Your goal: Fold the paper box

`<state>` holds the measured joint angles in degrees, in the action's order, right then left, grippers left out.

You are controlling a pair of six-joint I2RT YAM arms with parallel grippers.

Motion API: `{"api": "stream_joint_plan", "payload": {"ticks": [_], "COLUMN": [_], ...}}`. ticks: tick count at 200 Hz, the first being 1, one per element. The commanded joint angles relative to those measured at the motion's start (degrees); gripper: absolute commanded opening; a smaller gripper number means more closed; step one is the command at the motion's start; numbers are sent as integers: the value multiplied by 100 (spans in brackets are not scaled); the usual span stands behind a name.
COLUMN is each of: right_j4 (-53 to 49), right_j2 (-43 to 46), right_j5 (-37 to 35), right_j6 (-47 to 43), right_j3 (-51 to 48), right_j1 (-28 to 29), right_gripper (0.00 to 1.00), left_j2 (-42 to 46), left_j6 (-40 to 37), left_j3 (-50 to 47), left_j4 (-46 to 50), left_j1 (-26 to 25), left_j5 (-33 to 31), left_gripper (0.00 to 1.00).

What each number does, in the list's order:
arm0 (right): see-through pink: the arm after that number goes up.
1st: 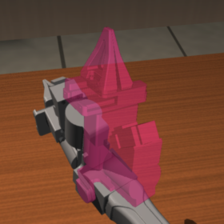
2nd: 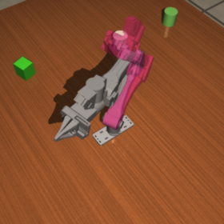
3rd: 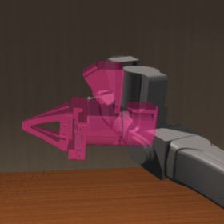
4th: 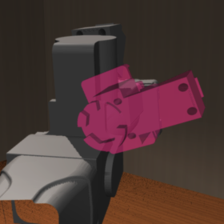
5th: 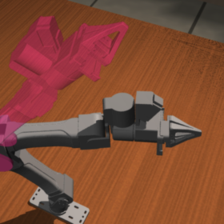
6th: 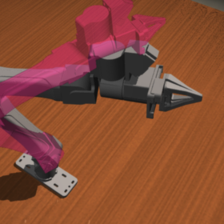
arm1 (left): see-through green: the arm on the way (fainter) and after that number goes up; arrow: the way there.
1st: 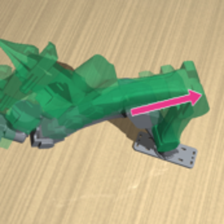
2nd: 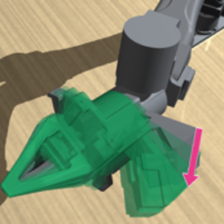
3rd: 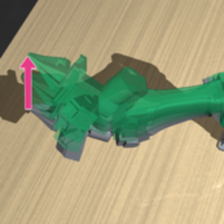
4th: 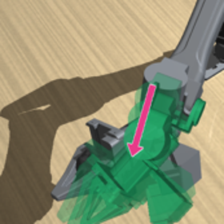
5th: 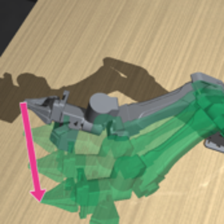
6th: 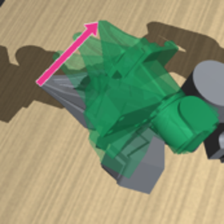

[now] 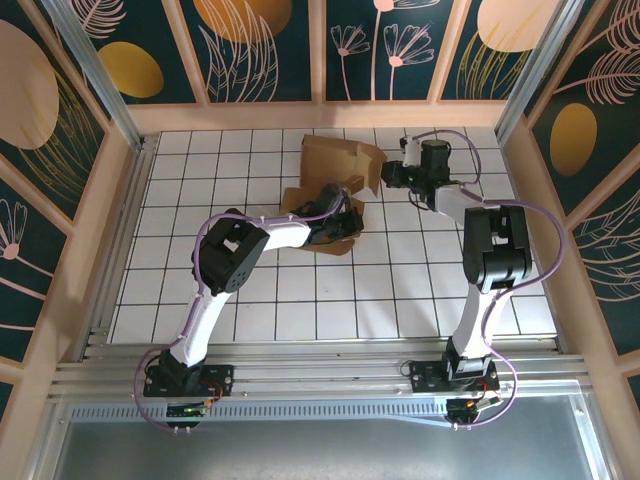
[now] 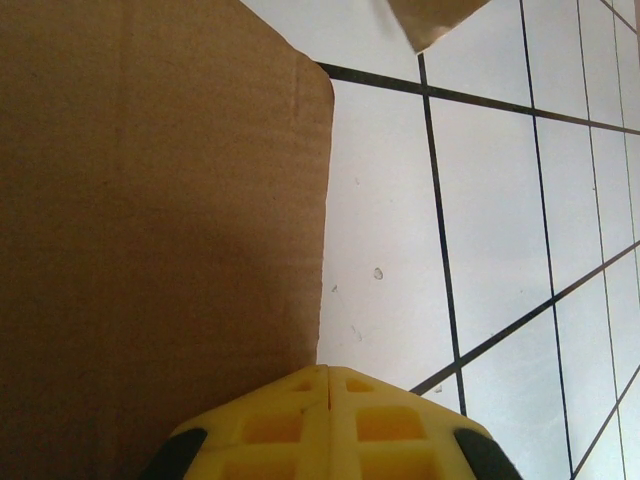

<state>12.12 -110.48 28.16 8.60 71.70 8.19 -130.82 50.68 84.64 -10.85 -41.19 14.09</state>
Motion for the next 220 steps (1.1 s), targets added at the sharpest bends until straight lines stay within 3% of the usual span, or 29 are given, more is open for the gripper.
{"api": "stream_joint_plan", "payload": {"ticks": [1, 35, 119, 220], "right_j4": [113, -17, -1434, -2261], "right_j2": [68, 284, 404, 149], "right_j5": [-22, -210, -1687, -1861], "right_j6": [171, 599, 1364, 2058], "right_j3": [56, -9, 514, 1090], "right_j1": [183, 377, 783, 1312], "right_gripper": [1, 0, 0, 0], "left_j2": [-243, -265, -324, -373], "left_j6": [-69, -88, -106, -99], "left_j3": [59, 68, 166, 261], "left_j4": [285, 285, 284, 285], "left_j1": [42, 60, 117, 137], "left_j5": [-2, -16, 10, 25], "left_gripper": [0, 0, 0, 0]}}
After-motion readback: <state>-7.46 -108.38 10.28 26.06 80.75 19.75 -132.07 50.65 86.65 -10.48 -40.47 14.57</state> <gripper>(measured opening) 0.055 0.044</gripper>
